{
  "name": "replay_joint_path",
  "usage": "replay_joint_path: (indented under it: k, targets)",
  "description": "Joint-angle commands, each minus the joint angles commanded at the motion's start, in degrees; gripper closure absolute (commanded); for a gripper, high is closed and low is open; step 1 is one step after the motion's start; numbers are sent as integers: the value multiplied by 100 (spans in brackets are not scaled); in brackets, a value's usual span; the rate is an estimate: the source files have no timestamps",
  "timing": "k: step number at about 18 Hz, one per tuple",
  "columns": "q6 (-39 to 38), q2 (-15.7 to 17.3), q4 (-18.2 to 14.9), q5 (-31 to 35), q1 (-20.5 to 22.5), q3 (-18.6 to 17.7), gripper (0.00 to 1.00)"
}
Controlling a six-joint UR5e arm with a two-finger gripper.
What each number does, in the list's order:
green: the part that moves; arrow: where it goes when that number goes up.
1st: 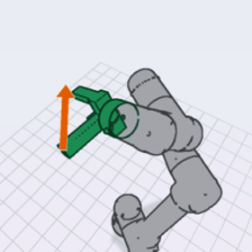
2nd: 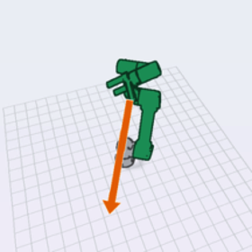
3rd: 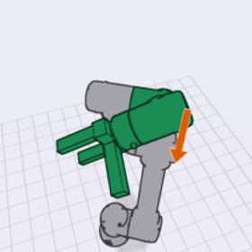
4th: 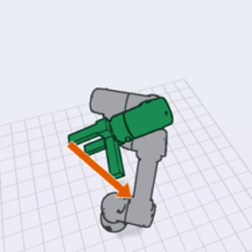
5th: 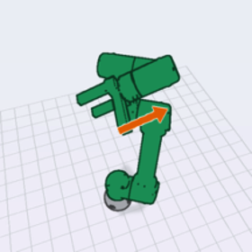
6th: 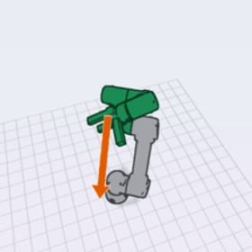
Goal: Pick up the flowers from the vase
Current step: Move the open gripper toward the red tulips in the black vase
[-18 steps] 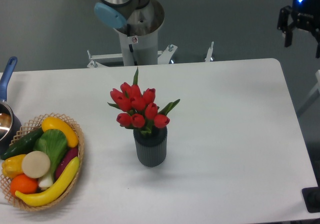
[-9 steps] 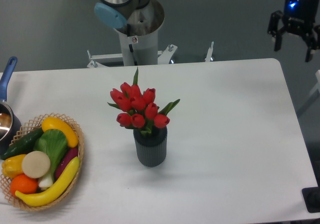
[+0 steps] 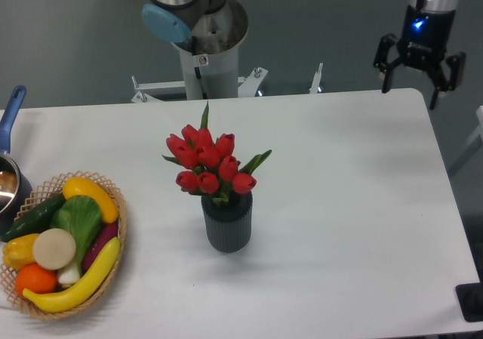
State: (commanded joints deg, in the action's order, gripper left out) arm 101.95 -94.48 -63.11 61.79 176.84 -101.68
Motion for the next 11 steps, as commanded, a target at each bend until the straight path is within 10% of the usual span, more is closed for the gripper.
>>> replay_joint_path:
  k: [11]
  targets:
    - [-9,132,387,-543,-458,-650,0]
